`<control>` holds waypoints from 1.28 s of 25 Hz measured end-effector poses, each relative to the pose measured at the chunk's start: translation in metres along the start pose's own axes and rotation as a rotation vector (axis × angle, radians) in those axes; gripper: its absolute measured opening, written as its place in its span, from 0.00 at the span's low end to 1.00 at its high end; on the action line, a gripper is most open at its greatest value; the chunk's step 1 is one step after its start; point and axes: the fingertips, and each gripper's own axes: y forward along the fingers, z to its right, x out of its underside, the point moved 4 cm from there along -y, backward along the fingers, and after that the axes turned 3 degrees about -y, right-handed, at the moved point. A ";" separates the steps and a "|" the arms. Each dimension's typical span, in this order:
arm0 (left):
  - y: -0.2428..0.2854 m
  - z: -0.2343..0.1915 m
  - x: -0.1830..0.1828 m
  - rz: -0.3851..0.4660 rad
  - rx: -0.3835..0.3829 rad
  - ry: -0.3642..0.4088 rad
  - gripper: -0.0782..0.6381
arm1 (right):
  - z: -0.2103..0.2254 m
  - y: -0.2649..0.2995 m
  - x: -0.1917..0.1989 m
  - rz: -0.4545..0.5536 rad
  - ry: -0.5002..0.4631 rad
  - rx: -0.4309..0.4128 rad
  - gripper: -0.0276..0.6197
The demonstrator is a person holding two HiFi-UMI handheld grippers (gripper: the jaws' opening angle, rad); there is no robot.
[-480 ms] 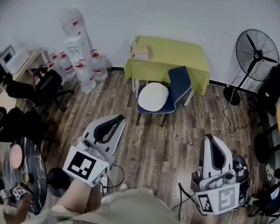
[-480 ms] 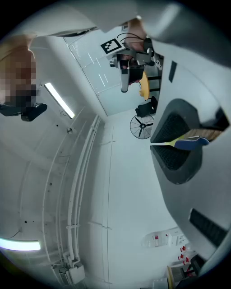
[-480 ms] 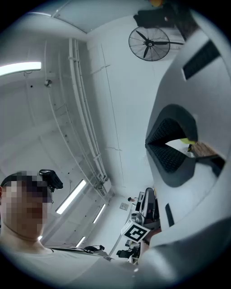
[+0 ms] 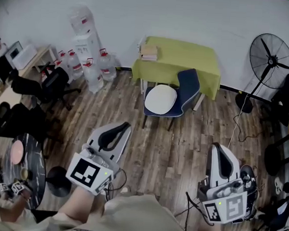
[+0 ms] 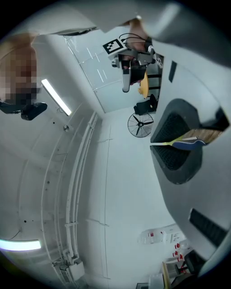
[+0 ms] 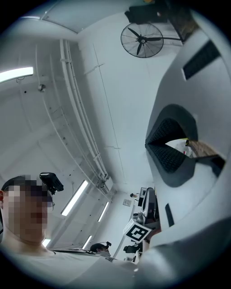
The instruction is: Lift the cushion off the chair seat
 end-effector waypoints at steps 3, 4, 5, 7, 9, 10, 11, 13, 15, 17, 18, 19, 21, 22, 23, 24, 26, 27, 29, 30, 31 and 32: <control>-0.002 0.006 0.004 0.005 -0.040 -0.006 0.16 | 0.005 -0.006 0.005 0.001 0.011 -0.017 0.07; -0.003 0.008 0.005 0.008 -0.059 -0.015 0.16 | 0.005 -0.007 0.007 0.002 0.017 -0.020 0.07; -0.004 0.009 0.005 0.011 -0.078 -0.022 0.17 | 0.006 -0.007 0.009 0.005 0.025 -0.023 0.07; -0.006 0.010 0.006 0.013 -0.107 -0.033 0.29 | 0.009 -0.007 0.011 0.008 0.039 -0.028 0.34; -0.008 0.008 0.008 0.005 -0.131 -0.041 0.40 | 0.013 -0.007 0.012 0.009 0.042 -0.018 0.38; -0.009 0.006 0.008 0.001 -0.142 -0.043 0.41 | 0.015 -0.007 0.011 0.009 0.040 -0.013 0.41; -0.009 0.003 0.009 -0.002 -0.150 -0.044 0.42 | 0.017 -0.006 0.011 0.007 0.038 -0.011 0.41; -0.007 -0.001 0.010 -0.004 -0.159 -0.046 0.42 | 0.021 -0.001 0.014 -0.004 0.033 -0.016 0.41; -0.002 -0.005 0.013 -0.005 -0.162 -0.046 0.42 | 0.024 0.005 0.019 -0.021 0.025 -0.021 0.41; 0.005 -0.011 0.017 -0.007 -0.162 -0.046 0.42 | 0.027 0.013 0.025 -0.035 0.020 -0.022 0.41; 0.008 -0.014 0.019 -0.010 -0.161 -0.047 0.42 | 0.028 0.017 0.027 -0.041 0.019 -0.021 0.41; 0.012 -0.018 0.021 -0.014 -0.158 -0.048 0.42 | 0.029 0.022 0.029 -0.048 0.018 -0.020 0.41; 0.020 -0.027 0.024 -0.020 -0.155 -0.049 0.42 | 0.032 0.033 0.033 -0.061 0.019 -0.018 0.41; 0.024 -0.031 0.025 -0.021 -0.154 -0.050 0.42 | 0.034 0.038 0.036 -0.066 0.020 -0.017 0.41; 0.029 -0.036 0.026 -0.022 -0.153 -0.051 0.42 | 0.036 0.045 0.039 -0.071 0.020 -0.017 0.41; 0.034 -0.042 0.028 -0.024 -0.152 -0.052 0.42 | 0.038 0.053 0.042 -0.076 0.021 -0.016 0.41; 0.044 -0.055 0.032 -0.030 -0.147 -0.055 0.42 | 0.041 0.069 0.049 -0.088 0.021 -0.014 0.41; 0.049 -0.063 0.035 -0.033 -0.146 -0.057 0.42 | 0.042 0.078 0.053 -0.094 0.023 -0.013 0.41; 0.060 -0.081 0.041 -0.039 -0.144 -0.062 0.42 | 0.044 0.097 0.061 -0.106 0.026 -0.009 0.41; 0.066 -0.091 0.043 -0.040 -0.143 -0.064 0.42 | 0.045 0.108 0.065 -0.112 0.028 -0.007 0.41; 0.073 -0.102 0.046 -0.039 -0.141 -0.064 0.42 | 0.045 0.119 0.069 -0.119 0.028 -0.004 0.41; 0.080 -0.113 0.047 -0.037 -0.138 -0.065 0.42 | 0.046 0.131 0.073 -0.126 0.027 0.000 0.41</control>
